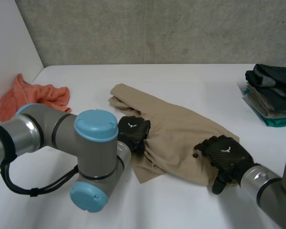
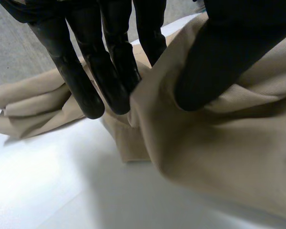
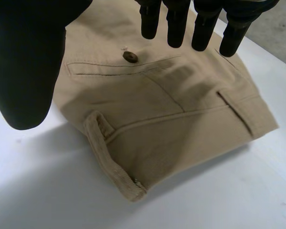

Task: Fold the laundry.

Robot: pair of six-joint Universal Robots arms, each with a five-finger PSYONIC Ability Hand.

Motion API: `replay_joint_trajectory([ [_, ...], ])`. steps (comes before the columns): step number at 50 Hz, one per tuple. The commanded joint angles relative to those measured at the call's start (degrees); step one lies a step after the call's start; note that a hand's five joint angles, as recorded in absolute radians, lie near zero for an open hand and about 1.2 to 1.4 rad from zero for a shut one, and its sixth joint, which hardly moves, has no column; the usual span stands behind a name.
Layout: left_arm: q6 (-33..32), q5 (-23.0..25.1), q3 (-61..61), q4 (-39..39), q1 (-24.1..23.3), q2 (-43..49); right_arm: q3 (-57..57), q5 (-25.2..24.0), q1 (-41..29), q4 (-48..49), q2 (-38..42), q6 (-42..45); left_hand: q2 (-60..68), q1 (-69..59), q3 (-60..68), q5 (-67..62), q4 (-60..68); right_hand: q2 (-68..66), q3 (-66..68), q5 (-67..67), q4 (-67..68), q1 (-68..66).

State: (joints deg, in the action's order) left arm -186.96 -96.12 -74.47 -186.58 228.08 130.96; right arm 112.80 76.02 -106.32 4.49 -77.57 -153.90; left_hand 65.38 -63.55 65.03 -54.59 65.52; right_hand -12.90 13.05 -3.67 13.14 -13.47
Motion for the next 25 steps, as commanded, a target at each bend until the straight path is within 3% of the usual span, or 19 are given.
replay_joint_trajectory([
  [1,-0.2,-0.2,1.8,-0.2,0.0,0.2,1.1,2.5,-2.1,7.5,4.1,0.4,14.6,-16.4,15.0,-15.4,14.5,-22.5,22.4,-21.8,22.3,-22.0],
  [3,-0.2,-0.4,1.8,-0.2,-0.1,-0.6,0.8,3.7,-2.1,9.5,4.7,0.5,14.6,-16.4,15.0,-15.4,14.5,-40.3,40.2,-39.5,40.1,-39.7],
  [4,-0.3,-0.5,1.8,-0.1,0.0,-2.5,0.4,4.8,-2.1,11.3,5.0,0.6,14.6,-16.4,15.0,-15.4,14.5,-66.8,66.7,-66.1,66.6,-66.3],
  [10,-0.3,-0.5,0.6,0.4,-0.2,-11.3,-1.8,7.7,-1.7,13.9,2.1,2.2,14.6,-16.4,15.0,-15.4,14.5,-67.1,66.9,-66.3,66.9,-66.5],
  [15,-0.5,-0.5,-0.8,1.0,-0.2,-18.7,-4.8,7.7,-1.1,13.1,-5.0,4.0,14.6,-16.4,15.0,-15.4,14.5,-67.1,66.9,-66.3,66.9,-66.5],
  [20,-2.0,-0.3,-3.5,2.5,-0.2,-26.4,-9.4,6.8,-1.3,7.0,-11.1,4.4,14.6,-16.4,15.0,-15.4,14.5,-67.1,66.9,-66.3,66.9,-66.5],
  [25,-5.5,-0.3,-8.7,6.7,-1.1,-29.4,-12.6,3.8,-1.1,-2.4,-11.6,6.2,14.6,-16.4,15.0,-15.4,14.5,-67.1,66.9,-66.3,66.9,-66.5],
])
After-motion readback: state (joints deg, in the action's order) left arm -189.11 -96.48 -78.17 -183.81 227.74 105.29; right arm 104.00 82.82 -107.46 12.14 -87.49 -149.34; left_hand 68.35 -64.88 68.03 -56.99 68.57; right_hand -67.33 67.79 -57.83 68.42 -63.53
